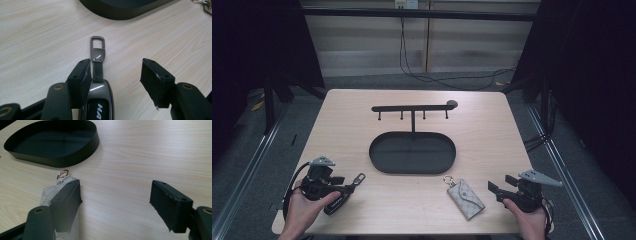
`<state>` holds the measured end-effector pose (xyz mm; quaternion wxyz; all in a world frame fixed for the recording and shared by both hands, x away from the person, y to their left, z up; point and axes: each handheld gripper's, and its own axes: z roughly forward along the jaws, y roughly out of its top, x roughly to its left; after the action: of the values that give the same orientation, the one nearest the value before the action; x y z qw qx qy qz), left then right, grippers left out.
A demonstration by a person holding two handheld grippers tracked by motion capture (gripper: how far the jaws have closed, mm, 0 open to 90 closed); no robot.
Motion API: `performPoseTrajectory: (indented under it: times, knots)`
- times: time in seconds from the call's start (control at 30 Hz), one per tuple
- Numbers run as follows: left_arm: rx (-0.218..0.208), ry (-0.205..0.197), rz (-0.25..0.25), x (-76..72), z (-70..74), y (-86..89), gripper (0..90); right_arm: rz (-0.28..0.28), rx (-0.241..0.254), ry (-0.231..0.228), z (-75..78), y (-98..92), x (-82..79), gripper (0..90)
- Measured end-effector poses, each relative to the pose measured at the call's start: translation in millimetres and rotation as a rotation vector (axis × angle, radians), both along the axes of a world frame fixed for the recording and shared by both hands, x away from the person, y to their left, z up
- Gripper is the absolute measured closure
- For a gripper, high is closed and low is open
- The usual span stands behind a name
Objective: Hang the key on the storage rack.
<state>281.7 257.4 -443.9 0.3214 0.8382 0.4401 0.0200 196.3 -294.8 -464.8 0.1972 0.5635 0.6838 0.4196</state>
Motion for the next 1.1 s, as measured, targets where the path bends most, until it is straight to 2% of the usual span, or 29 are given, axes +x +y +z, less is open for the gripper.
performPoseTrajectory:
  times: [0.13, 0.17, 0.47, 0.6, 0.7, 0.77, 0.9, 1.0, 1.07, 1.1]
  knots:
    - [0.037, 0.02, -0.026, 9.2, 4.2, -4.1, 43.9, 0.001, 0.004, 0.003, 0.0, -0.2, 0.0, 24.8]
    - [0.028, 0.028, -0.032, 11.1, 4.4, -5.1, 45.3, 0.001, 0.003, 0.002, 0.0, -0.1, -0.2, 24.7]
    - [0.075, 0.062, -0.055, 22.6, 5.7, -8.7, 51.2, -0.001, -0.002, 0.009, -1.0, 0.2, 0.7, 24.8]
    - [0.092, 0.085, -0.053, 30.2, 0.8, -9.6, 53.8, -0.002, -0.006, 0.012, -1.1, 0.2, 0.9, 24.8]
    - [0.131, 0.103, -0.069, 35.1, -2.4, -13.0, 54.8, -0.001, -0.003, 0.013, -1.0, 0.3, 0.5, 24.8]
    - [0.174, 0.09, -0.096, 38.1, -2.0, -17.4, 54.9, 0.002, -0.006, 0.014, -1.4, 0.2, 1.1, 24.8]
    - [0.206, 0.095, -0.103, 44.1, -0.9, -24.8, 57.9, 0.008, -0.008, 0.023, -2.4, 1.4, 2.3, 24.8]
    - [0.228, 0.117, -0.125, 47.9, -2.0, -29.2, 58.5, 0.015, -0.009, 0.024, -2.6, 2.3, 2.8, 24.7]
    - [0.23, 0.135, -0.118, 49.1, -5.2, -31.8, 58.4, 0.018, -0.01, 0.024, -2.6, 2.2, 2.6, 24.7]
    - [0.251, 0.147, -0.107, 50.3, -7.3, -32.6, 58.4, 0.018, -0.009, 0.024, -2.6, 2.1, 2.5, 24.7]
